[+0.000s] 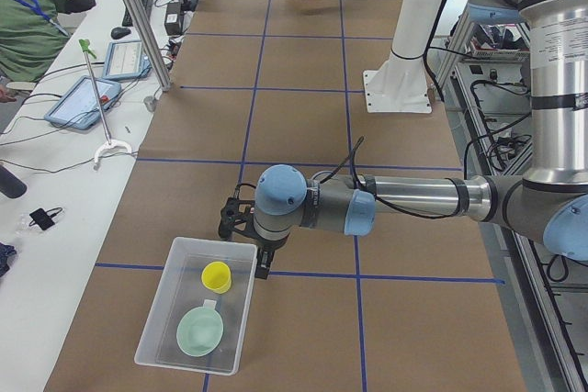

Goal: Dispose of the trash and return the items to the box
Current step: 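Carry the purple cloth with the right gripper over the pink bin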

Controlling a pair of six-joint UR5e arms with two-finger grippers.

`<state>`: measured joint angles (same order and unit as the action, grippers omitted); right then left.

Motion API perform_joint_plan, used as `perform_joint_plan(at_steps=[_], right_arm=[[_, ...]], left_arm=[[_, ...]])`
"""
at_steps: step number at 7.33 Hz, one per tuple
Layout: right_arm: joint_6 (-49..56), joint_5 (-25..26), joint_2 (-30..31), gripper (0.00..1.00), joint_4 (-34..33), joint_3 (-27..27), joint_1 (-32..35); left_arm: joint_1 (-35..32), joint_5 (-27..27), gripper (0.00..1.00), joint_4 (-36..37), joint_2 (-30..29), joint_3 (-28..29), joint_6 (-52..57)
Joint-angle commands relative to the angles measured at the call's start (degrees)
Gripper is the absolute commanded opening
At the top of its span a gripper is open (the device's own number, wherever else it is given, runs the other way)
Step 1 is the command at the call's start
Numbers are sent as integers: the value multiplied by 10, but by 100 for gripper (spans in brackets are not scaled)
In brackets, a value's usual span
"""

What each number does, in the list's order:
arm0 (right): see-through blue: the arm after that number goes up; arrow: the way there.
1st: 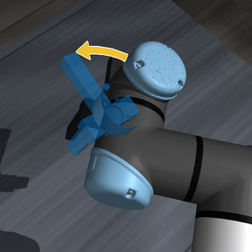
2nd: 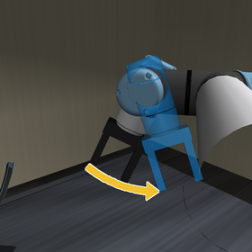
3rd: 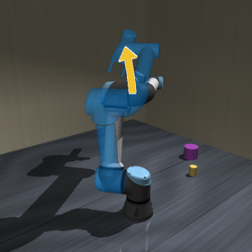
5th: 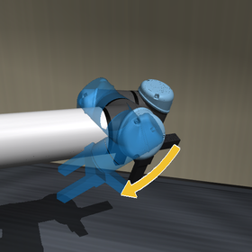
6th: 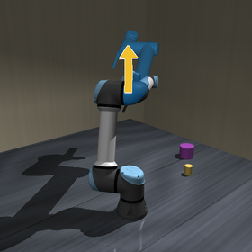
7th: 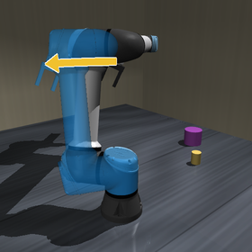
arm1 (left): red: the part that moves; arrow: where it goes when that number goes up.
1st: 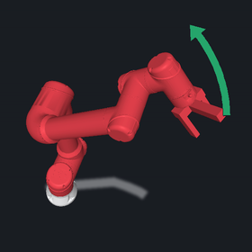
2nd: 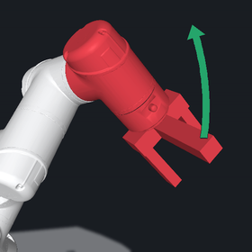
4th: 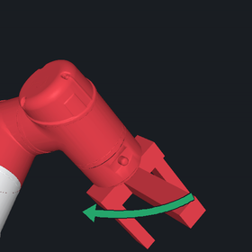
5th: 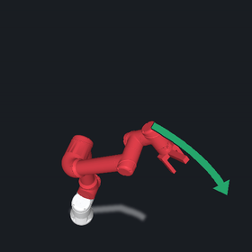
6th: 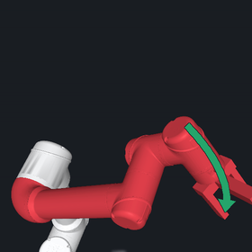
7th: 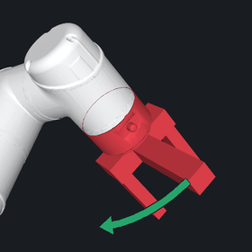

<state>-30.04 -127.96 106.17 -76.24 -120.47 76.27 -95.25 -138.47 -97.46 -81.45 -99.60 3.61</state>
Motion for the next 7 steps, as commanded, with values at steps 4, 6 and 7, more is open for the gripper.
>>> perform_joint_plan(at_steps=[4,6,7], right_arm=[[487,-16,-83,0,-322,70,243],[560,-12,-90,0,-246,196,253],[539,-13,-97,0,-187,249,252]], left_arm=[[2,0,99,4,6,13,0],[2,-1,99,1,9,12,2],[2,0,99,0,9,13,2]])
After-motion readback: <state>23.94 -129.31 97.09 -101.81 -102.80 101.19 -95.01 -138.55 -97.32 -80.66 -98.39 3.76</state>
